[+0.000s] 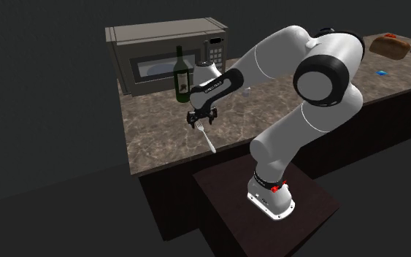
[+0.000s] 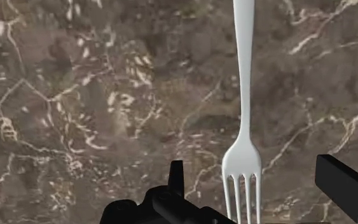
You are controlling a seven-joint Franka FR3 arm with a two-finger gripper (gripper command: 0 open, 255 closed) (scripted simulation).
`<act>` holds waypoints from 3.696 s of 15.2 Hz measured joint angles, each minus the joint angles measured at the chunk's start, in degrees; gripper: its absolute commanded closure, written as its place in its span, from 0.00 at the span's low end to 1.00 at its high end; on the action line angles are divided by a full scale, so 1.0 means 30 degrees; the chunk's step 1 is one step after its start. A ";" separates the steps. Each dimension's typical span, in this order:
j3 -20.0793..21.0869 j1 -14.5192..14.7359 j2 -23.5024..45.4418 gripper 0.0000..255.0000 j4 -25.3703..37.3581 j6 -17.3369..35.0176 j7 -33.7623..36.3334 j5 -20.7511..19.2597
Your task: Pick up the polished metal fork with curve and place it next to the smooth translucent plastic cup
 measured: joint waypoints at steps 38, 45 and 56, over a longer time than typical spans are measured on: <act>-0.0573 0.0081 -0.2034 1.00 0.2161 -0.4145 -0.0038 -0.0175; -0.0872 0.0057 -0.2803 1.00 0.3466 -0.6217 -0.0065 -0.0321; -0.1293 -0.0059 -0.3391 1.00 0.5863 -0.9203 -0.0094 -0.0598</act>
